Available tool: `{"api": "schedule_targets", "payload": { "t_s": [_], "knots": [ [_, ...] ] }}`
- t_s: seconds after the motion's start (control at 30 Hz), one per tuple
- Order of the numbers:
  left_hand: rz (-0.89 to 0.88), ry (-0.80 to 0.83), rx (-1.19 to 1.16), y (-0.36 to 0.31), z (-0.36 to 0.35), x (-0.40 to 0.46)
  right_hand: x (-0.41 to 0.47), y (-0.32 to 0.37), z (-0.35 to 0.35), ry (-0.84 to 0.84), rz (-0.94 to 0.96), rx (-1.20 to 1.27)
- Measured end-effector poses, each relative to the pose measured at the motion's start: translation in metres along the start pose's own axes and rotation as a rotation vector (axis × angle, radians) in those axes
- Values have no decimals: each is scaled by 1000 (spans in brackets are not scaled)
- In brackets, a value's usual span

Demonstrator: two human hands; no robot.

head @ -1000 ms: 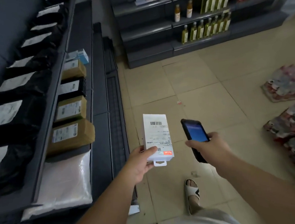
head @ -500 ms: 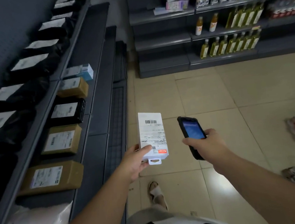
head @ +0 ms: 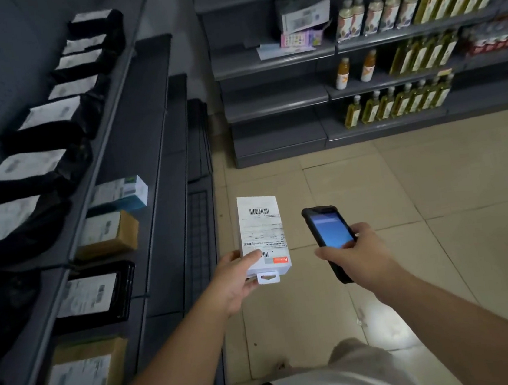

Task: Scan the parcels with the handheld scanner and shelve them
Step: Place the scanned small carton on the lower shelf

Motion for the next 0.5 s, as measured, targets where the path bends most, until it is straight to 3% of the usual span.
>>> {"api": "schedule_targets", "payload": {
  "t_s": [0.3,0.5],
  "knots": [
    [22,-30,83,-69,-56,136,152,106,19,-8,62,-104],
    [3,-114,0,-137,-98,204,240,194,48,39,137,-207]
  ]
}}
Point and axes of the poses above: each hand's wrist, its own x-axis towards the middle knuckle, its own z-axis out of the back of the hand, y = z × x, the point moved 9 cm from there along x, towards the middle knuckle, and after that the axes turned 7 degrees about -z, right-handed, at the moved point
